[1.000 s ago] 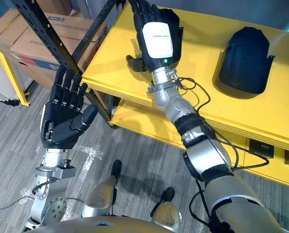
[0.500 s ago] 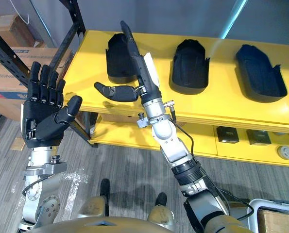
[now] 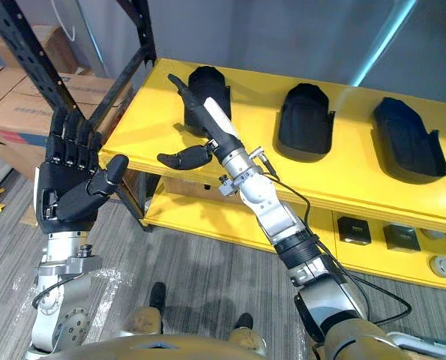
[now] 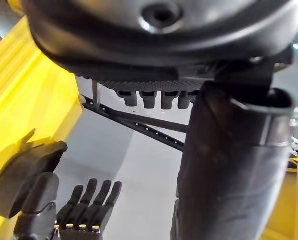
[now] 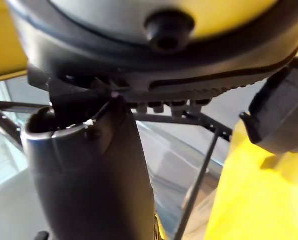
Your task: Walk over and take three plastic housings, then place them on the shelf
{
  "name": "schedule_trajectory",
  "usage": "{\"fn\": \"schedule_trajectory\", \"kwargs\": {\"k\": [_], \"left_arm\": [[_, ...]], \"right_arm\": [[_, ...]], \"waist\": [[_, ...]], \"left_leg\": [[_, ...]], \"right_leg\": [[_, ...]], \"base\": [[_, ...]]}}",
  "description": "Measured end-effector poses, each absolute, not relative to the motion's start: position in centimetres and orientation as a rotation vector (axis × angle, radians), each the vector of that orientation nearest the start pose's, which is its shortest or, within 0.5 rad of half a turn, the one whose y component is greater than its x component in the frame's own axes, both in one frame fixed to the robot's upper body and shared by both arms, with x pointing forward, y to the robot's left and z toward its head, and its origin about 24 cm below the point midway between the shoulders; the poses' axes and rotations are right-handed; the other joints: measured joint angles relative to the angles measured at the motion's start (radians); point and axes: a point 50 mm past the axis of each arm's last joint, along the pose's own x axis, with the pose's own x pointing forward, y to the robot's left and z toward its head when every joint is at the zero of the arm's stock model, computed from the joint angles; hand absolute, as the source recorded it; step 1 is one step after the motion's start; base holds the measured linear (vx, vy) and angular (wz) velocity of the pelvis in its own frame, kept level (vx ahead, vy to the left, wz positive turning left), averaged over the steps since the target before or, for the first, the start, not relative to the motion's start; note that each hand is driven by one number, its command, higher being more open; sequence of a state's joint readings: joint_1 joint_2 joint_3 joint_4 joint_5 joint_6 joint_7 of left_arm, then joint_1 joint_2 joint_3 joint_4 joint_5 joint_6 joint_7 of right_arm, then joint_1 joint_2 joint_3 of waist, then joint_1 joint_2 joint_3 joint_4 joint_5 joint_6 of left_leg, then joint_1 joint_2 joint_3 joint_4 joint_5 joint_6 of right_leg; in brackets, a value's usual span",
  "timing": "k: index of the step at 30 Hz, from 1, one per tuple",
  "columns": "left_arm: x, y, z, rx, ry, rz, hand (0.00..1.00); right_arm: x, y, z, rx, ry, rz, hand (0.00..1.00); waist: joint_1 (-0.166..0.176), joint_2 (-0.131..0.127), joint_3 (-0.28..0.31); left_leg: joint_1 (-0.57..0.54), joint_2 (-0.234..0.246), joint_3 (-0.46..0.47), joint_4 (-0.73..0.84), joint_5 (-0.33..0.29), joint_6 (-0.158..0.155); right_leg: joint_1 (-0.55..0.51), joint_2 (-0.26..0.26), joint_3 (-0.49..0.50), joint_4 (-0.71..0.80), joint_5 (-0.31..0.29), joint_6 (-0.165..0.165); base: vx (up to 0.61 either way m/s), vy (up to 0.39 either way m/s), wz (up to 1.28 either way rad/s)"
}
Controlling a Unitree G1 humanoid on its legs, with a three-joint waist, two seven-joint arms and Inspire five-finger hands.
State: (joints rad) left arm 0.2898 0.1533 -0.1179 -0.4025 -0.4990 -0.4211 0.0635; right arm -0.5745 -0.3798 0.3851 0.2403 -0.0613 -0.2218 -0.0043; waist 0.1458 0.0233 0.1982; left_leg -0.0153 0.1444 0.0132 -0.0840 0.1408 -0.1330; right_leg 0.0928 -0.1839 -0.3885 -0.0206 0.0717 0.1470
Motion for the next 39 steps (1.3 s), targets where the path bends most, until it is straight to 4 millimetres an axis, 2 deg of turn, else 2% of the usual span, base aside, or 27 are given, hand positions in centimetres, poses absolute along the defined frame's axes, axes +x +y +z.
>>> {"fn": "schedule_trajectory", "kwargs": {"k": [2, 15, 28, 39], "left_arm": [[18.4, 17.3, 10.3, -0.409, -0.469, 0.040, 1.00], [17.9, 17.6, 9.8, -0.422, -0.441, 0.096, 1.00], [17.9, 17.6, 9.7, -0.435, -0.437, 0.115, 1.00], [18.0, 17.5, 9.7, -0.441, -0.436, 0.115, 1.00]], "right_arm": [[33.4, -10.2, 14.0, -0.518, -0.445, 0.349, 1.00], [35.1, -10.9, 12.0, -0.545, -0.253, 0.254, 1.00], [36.2, -10.8, 12.4, -0.575, -0.219, 0.278, 1.00], [37.0, -10.1, 12.9, -0.610, -0.228, 0.309, 1.00]], "waist": [[0.015, 0.001, -0.001], [0.014, 0.001, -0.001], [0.017, 0.003, 0.000], [0.020, 0.023, 0.010]], "left_leg": [[0.000, -0.003, -0.009, 0.000, 0.005, 0.000], [-0.003, -0.011, -0.024, -0.001, 0.007, 0.002], [-0.015, -0.013, -0.036, -0.001, 0.009, 0.003], [-0.016, -0.015, -0.055, 0.000, 0.008, 0.001]], "right_leg": [[0.006, -0.002, -0.008, 0.001, 0.000, 0.000], [0.014, -0.008, -0.021, 0.002, -0.004, -0.004], [0.009, -0.008, -0.034, 0.003, -0.004, -0.004], [0.005, -0.015, -0.047, 0.037, -0.027, -0.006]], "base": [[0.01, -0.006, 0.12], [-0.02, 0.001, 0.04], [-0.01, -0.002, 0.02], [0.00, -0.007, 0.04]]}}
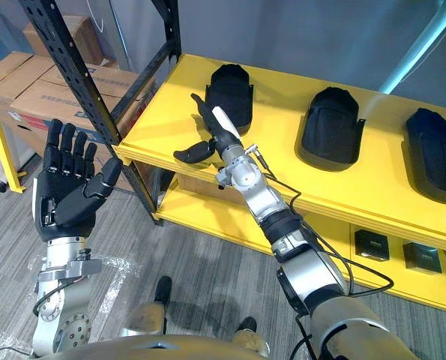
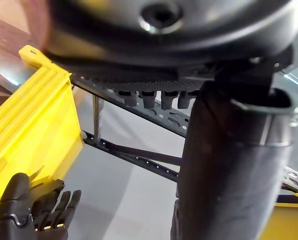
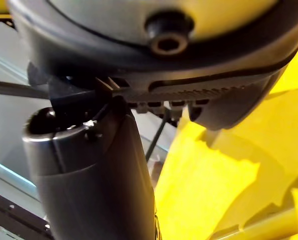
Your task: Walk over and take three plastic housings, then place them on the shelf
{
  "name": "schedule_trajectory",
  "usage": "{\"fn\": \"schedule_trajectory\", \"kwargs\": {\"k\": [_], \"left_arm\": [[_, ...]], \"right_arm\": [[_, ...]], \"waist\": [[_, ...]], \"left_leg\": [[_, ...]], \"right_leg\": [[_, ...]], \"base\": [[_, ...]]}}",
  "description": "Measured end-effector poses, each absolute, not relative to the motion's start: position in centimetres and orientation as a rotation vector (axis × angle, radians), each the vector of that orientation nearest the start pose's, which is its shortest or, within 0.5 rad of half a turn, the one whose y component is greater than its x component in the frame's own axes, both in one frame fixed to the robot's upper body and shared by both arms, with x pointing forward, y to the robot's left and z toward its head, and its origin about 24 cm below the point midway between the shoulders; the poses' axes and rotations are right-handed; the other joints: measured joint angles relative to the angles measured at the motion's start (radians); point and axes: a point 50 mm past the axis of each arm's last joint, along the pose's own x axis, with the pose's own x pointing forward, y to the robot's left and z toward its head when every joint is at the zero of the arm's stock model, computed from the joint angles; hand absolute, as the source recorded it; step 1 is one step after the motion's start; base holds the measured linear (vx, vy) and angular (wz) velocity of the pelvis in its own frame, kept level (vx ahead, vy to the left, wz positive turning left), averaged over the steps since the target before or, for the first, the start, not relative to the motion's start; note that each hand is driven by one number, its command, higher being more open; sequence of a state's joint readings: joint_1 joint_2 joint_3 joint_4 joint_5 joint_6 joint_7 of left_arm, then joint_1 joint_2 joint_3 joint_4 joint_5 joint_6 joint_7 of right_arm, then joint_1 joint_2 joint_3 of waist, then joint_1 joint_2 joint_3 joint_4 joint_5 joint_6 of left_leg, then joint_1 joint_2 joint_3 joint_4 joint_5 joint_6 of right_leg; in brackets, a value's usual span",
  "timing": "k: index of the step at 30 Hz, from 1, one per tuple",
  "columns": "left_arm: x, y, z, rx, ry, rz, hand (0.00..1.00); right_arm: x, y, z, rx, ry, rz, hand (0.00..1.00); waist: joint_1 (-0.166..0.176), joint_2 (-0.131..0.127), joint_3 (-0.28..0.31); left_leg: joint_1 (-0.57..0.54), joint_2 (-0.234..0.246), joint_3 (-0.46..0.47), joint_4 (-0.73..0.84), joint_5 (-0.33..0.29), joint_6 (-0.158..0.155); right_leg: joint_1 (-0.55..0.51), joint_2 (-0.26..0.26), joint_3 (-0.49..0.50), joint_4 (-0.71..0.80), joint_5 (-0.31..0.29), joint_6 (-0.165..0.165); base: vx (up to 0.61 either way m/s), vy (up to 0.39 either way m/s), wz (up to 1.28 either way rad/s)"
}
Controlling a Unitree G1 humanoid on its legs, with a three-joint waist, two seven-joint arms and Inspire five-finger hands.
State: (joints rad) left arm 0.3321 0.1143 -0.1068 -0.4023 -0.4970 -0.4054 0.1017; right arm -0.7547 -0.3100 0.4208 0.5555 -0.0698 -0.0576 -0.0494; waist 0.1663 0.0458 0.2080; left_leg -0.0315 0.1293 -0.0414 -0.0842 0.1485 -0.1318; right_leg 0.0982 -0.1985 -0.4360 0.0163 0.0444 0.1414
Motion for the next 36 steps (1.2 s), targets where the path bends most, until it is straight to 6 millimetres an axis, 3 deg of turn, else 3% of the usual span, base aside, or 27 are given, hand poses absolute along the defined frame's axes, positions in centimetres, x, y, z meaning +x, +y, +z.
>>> {"fn": "schedule_trajectory", "kwargs": {"k": [21, 29, 36], "left_arm": [[18.1, 16.5, 9.5, -0.468, -0.408, 0.083, 1.00], [18.2, 16.2, 9.5, -0.488, -0.412, 0.090, 1.00], [18.3, 16.2, 9.4, -0.487, -0.398, 0.088, 1.00]], "right_arm": [[37.7, -9.4, 13.0, -0.571, -0.203, 0.318, 1.00], [38.4, -9.1, 13.5, -0.545, -0.185, 0.331, 1.00], [38.6, -9.0, 13.5, -0.544, -0.189, 0.328, 1.00]], "waist": [[0.003, 0.010, 0.005], [0.014, 0.039, 0.011], [0.018, 0.040, 0.012]], "left_leg": [[0.001, -0.007, -0.005, 0.000, 0.005, 0.003], [0.001, -0.007, -0.007, 0.000, 0.006, 0.002], [0.000, -0.008, -0.012, 0.000, 0.007, 0.004]], "right_leg": [[-0.005, -0.011, 0.001, 0.019, -0.006, -0.001], [-0.005, -0.011, -0.001, 0.021, -0.007, 0.000], [-0.008, -0.015, -0.007, 0.035, -0.017, 0.000]], "base": [[-0.01, -0.003, 0.00], [-0.03, -0.011, 0.00], [-0.01, -0.005, 0.01]]}}
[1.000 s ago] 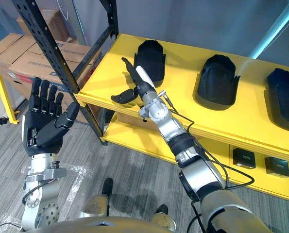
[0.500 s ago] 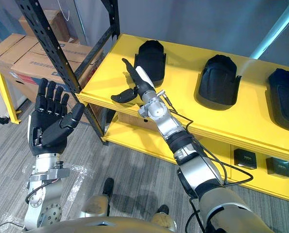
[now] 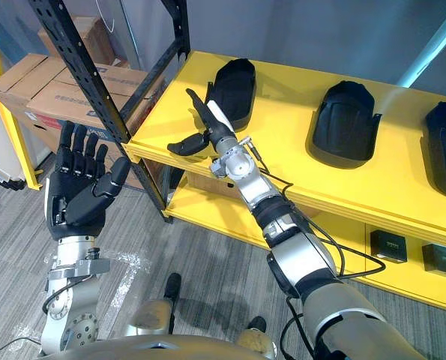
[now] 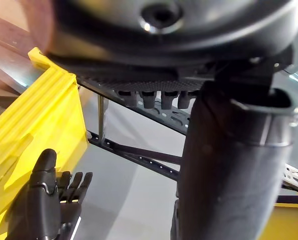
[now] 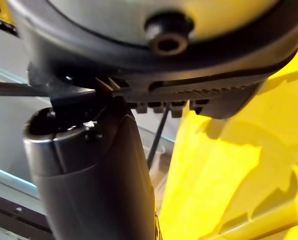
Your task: Walk over and take three plastic housings, then place them on the shelf
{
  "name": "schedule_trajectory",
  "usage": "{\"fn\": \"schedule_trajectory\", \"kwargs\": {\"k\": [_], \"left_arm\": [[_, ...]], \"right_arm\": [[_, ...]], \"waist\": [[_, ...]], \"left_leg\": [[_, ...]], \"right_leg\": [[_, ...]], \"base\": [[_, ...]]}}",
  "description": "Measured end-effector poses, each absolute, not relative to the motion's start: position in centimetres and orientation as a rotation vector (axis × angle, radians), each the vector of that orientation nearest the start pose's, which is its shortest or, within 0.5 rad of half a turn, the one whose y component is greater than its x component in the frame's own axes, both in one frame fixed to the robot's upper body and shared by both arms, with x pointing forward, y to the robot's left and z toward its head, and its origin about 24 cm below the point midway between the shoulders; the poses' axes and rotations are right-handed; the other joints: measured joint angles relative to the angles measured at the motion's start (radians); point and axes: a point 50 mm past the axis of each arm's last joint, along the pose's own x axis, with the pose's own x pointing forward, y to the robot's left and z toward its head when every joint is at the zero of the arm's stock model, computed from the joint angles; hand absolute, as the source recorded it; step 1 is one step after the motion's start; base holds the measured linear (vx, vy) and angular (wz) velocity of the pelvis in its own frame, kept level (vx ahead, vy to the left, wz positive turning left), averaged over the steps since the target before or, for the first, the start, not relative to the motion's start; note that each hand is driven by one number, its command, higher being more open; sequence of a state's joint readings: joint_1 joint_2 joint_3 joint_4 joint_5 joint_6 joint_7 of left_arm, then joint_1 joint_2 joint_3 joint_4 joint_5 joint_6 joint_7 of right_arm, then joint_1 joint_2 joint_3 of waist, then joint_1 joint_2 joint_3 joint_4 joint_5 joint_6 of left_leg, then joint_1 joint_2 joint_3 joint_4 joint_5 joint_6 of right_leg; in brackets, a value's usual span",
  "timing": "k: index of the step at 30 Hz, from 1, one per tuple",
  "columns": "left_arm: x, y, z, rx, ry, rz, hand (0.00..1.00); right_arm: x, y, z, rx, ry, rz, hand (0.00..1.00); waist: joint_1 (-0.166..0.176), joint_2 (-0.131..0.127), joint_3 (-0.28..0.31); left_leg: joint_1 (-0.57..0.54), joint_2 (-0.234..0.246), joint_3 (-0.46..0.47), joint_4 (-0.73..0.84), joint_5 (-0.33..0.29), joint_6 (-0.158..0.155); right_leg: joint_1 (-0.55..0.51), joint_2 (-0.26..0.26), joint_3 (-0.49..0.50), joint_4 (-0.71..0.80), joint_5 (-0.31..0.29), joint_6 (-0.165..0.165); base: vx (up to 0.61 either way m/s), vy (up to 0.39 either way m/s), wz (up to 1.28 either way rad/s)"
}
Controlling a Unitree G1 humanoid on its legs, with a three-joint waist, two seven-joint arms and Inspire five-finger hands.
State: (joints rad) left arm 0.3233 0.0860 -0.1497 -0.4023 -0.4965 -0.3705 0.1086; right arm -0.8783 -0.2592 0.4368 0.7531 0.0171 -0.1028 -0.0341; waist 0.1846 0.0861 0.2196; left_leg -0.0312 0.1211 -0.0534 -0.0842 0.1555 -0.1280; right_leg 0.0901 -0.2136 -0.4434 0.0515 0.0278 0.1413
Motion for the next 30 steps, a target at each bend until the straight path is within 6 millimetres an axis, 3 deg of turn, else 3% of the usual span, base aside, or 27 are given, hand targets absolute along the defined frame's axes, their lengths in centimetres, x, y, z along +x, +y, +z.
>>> {"fn": "schedule_trajectory", "kwargs": {"k": [8, 13, 16, 18, 21, 24, 30], "left_arm": [[18.3, 16.1, 9.4, -0.488, -0.393, 0.085, 1.00], [18.3, 16.0, 9.3, -0.491, -0.388, 0.080, 1.00], [18.3, 15.7, 9.2, -0.496, -0.381, 0.069, 1.00], [18.3, 15.4, 9.2, -0.501, -0.375, 0.060, 1.00], [18.4, 15.3, 8.9, -0.490, -0.364, 0.057, 1.00], [18.5, 15.3, 8.3, -0.463, -0.339, 0.062, 1.00], [18.5, 15.1, 8.3, -0.450, -0.334, 0.035, 1.00]], "right_arm": [[38.7, -9.1, 13.4, -0.536, -0.202, 0.304, 1.00], [38.6, -9.0, 14.5, -0.487, -0.266, 0.261, 1.00], [38.0, -7.9, 16.9, -0.409, -0.380, 0.253, 1.00], [36.5, -6.7, 19.3, -0.341, -0.507, 0.268, 1.00], [34.1, -6.5, 21.0, -0.241, -0.636, 0.268, 1.00], [32.5, -6.6, 20.3, -0.128, -0.634, 0.289, 1.00], [30.4, -7.4, 14.4, -0.080, -0.406, 0.292, 1.00]], "waist": [[0.001, 0.001, 0.000], [-0.001, 0.001, 0.000], [-0.008, 0.001, 0.000], [-0.025, 0.001, 0.000], [-0.032, 0.000, -0.001], [-0.056, -0.005, -0.008], [-0.093, -0.026, -0.028]], "left_leg": [[0.000, -0.007, 0.000, 0.000, 0.002, 0.002], [0.001, -0.006, 0.007, 0.000, 0.001, 0.002], [0.001, -0.005, 0.025, 0.001, 0.001, 0.002], [0.006, -0.005, 0.039, 0.001, 0.000, 0.003], [0.016, -0.002, 0.064, 0.001, -0.005, 0.004], [0.029, -0.001, 0.088, 0.000, -0.013, 0.004], [0.050, 0.020, 0.161, 0.000, -0.030, -0.004]], "right_leg": [[0.000, -0.007, -0.001, 0.001, 0.001, 0.002], [-0.005, -0.007, 0.007, 0.000, 0.002, 0.003], [-0.016, -0.007, 0.024, -0.002, 0.006, 0.007], [-0.020, -0.008, 0.039, -0.003, 0.011, 0.014], [-0.030, -0.007, 0.067, -0.004, 0.012, 0.016], [-0.030, -0.007, 0.090, -0.008, 0.014, 0.018], [-0.038, 0.018, 0.153, -0.057, 0.045, 0.004]], "base": [[0.00, -0.002, 0.01], [0.00, -0.003, -0.04], [0.00, -0.003, -0.15], [0.01, -0.013, -0.16], [0.01, -0.010, -0.23], [0.00, -0.004, -0.31], [0.00, -0.014, -0.34]]}}
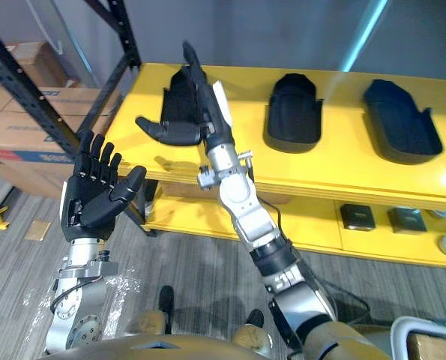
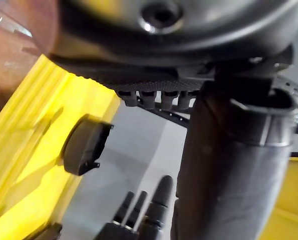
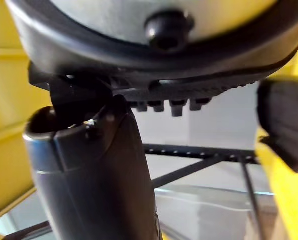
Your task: Walk over and take three plastic housings, then place them on the shelf
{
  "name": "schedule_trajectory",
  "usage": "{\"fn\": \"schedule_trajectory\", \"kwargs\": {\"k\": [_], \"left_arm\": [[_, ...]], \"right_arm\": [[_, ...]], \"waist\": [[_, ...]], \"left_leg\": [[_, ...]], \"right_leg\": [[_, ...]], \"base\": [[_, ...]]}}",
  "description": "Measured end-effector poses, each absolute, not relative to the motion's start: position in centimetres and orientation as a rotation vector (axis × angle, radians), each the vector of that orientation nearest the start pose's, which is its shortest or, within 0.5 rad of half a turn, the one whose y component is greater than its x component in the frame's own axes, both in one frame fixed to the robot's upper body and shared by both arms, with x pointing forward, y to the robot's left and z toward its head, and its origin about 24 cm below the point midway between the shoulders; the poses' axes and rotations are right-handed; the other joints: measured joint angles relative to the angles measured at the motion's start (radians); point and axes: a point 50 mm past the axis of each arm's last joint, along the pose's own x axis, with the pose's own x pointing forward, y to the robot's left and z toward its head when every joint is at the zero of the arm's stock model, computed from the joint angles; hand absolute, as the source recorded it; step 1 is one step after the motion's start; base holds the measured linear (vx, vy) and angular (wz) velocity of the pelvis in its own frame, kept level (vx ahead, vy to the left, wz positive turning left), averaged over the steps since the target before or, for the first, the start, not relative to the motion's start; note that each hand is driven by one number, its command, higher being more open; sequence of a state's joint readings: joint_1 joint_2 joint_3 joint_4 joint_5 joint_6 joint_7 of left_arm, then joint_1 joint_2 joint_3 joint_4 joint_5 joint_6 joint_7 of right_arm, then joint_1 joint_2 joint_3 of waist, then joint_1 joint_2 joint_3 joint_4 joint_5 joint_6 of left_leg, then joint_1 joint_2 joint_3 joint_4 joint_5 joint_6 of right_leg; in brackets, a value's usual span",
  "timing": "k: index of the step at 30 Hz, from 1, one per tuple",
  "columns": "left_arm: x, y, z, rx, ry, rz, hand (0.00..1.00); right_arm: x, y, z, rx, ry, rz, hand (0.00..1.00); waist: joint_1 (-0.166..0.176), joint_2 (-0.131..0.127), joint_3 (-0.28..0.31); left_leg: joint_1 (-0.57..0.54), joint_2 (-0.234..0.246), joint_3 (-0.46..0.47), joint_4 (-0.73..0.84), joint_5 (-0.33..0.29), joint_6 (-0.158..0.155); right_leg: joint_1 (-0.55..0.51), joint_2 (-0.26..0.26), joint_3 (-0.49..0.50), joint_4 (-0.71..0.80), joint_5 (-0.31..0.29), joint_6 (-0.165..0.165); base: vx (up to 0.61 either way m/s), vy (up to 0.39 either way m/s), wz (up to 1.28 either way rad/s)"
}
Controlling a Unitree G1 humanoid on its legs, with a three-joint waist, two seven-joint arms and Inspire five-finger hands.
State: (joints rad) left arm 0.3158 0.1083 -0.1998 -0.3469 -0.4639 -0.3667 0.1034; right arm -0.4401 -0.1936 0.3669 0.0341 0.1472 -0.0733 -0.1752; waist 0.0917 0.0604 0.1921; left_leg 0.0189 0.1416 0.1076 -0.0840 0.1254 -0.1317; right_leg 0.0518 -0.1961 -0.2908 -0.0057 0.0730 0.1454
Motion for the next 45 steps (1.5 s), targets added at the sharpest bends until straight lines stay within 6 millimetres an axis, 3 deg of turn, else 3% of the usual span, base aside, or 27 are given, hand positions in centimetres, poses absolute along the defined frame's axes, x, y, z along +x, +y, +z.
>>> {"fn": "schedule_trajectory", "kwargs": {"k": [6, 16, 21, 30, 35, 45], "left_arm": [[18.6, 14.2, 8.3, -0.449, -0.325, -0.017, 1.00], [18.7, 14.1, 8.2, -0.447, -0.310, -0.019, 1.00], [18.7, 14.1, 8.2, -0.446, -0.309, -0.017, 1.00], [18.7, 14.1, 8.2, -0.448, -0.310, -0.021, 1.00], [18.7, 14.2, 8.3, -0.447, -0.317, -0.027, 1.00], [18.7, 14.4, 8.3, -0.438, -0.326, -0.038, 1.00]], "right_arm": [[29.7, -8.2, 11.0, -0.027, -0.248, 0.284, 1.00], [29.9, -8.6, 8.3, -0.011, -0.142, 0.177, 1.00], [30.3, -9.7, 6.8, -0.033, -0.088, 0.079, 1.00], [31.9, -12.7, 6.3, -0.052, -0.101, -0.104, 1.00], [32.1, -13.2, 6.1, -0.052, -0.100, -0.139, 1.00], [32.5, -13.9, 6.2, -0.063, -0.098, -0.177, 1.00]], "waist": [[-0.020, -0.007, -0.011], [-0.021, -0.010, -0.038], [-0.022, -0.010, -0.041], [-0.024, 0.001, -0.049], [-0.021, 0.017, -0.054], [-0.022, 0.020, -0.053]], "left_leg": [[0.009, 0.024, 0.030, 0.000, -0.008, -0.010], [-0.004, 0.025, 0.032, 0.000, -0.011, -0.014], [-0.009, 0.024, 0.031, 0.001, -0.010, -0.013], [-0.011, 0.018, 0.020, 0.000, -0.008, -0.010], [-0.014, 0.016, 0.009, 0.000, -0.004, -0.008], [-0.020, 0.007, -0.001, 0.000, -0.001, -0.006]], "right_leg": [[-0.004, 0.027, 0.029, -0.027, 0.020, -0.008], [-0.015, 0.029, 0.030, -0.033, 0.020, -0.009], [-0.019, 0.028, 0.029, -0.032, 0.020, -0.008], [-0.016, 0.023, 0.021, -0.031, 0.020, -0.008], [-0.014, 0.020, 0.012, -0.028, 0.016, -0.013], [-0.016, 0.010, -0.004, -0.024, 0.015, -0.012]], "base": [[-0.01, -0.030, -0.18], [0.00, -0.003, 0.00], [0.00, 0.000, 0.00], [-0.01, -0.001, 0.02], [-0.02, -0.004, 0.05], [-0.02, 0.001, 0.04]]}}
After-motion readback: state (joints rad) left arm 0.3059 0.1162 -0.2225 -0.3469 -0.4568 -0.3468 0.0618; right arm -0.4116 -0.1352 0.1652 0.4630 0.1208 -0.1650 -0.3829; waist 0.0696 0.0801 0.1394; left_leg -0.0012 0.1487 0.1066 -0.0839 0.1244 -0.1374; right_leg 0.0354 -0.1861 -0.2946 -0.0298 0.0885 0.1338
